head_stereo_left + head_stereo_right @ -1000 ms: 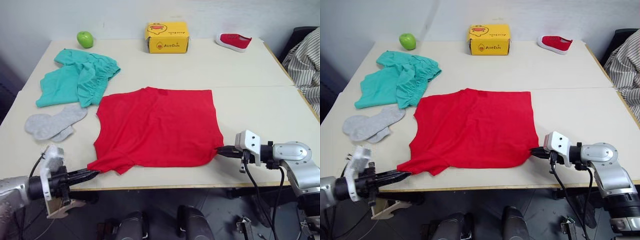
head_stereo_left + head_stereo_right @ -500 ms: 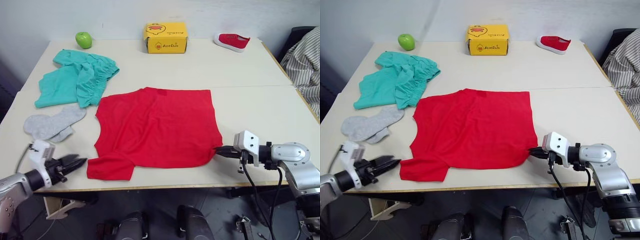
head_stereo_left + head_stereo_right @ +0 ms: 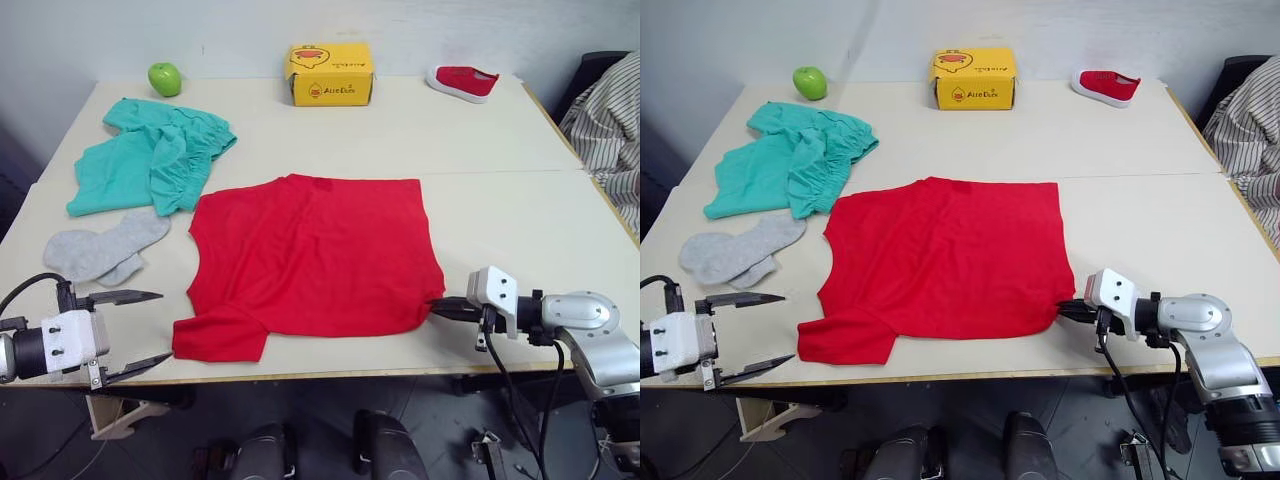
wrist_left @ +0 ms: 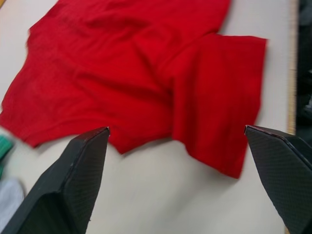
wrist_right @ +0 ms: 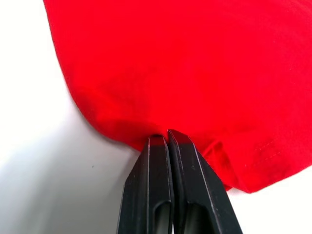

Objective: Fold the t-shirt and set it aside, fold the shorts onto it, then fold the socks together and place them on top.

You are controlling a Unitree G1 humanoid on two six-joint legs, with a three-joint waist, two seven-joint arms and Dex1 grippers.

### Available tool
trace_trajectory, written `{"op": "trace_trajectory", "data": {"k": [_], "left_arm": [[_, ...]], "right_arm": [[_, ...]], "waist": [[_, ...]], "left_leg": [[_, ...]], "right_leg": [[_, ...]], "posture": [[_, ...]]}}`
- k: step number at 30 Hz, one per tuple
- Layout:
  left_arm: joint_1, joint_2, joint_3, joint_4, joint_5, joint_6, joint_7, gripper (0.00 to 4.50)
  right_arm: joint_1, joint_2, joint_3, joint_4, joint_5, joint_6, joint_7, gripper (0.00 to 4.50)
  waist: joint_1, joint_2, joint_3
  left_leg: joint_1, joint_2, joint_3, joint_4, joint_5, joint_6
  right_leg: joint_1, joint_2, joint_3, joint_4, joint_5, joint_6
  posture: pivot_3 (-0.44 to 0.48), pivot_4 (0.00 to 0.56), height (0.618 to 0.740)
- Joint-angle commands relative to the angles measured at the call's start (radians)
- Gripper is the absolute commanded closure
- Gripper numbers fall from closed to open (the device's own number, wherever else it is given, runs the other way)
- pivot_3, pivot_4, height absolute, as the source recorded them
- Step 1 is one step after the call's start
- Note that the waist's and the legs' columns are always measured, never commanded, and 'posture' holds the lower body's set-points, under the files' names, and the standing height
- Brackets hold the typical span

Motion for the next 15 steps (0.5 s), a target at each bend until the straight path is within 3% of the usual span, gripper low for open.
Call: {"op": "trace_trajectory", "data": {"k": [1, 6, 14, 15], "left_arm": [[-0.013, 0.019, -0.006, 0.019, 0.012, -0.059, -0.034, 0.03], [-0.060, -0.048, -0.161, 0.048, 0.181, -0.155, 0.048, 0.03], [-0.094, -0.060, -0.251, 0.072, 0.257, -0.189, 0.121, 0.03], [-0.103, -0.060, -0.257, 0.083, 0.277, -0.198, 0.137, 0.21]], "right_arm": [[0.000, -0.018, -0.032, -0.027, 0.018, -0.004, 0.002, 4.50], [-0.013, -0.010, -0.024, -0.027, 0.021, -0.004, 0.006, 4.50], [-0.022, -0.003, -0.014, -0.030, 0.016, 0.002, 0.003, 4.50], [-0.022, -0.002, -0.014, -0.031, 0.017, 0.003, 0.002, 4.50]], "waist": [[0.000, 0.000, 0.000], [0.001, 0.000, 0.000], [0.001, -0.001, 0.000], [0.001, -0.001, 0.000]], "left_leg": [[0.000, 0.000, 0.000, 0.000, 0.000, 0.000], [0.000, -0.001, 0.001, 0.000, 0.000, 0.001], [0.000, -0.001, 0.000, 0.000, 0.000, 0.002], [0.000, -0.001, 0.000, 0.000, 0.000, 0.002]], "right_leg": [[0.000, 0.000, 0.000, 0.000, 0.000, 0.000], [0.000, 0.000, 0.000, 0.000, 0.000, 0.000], [0.000, 0.000, 0.000, 0.001, 0.000, 0.001], [0.000, 0.000, 0.000, 0.001, 0.000, 0.001]], "posture": [[0.000, 0.150, 0.740], [0.000, 0.150, 0.740], [0.000, 0.150, 0.740], [0.000, 0.150, 0.740]]}}
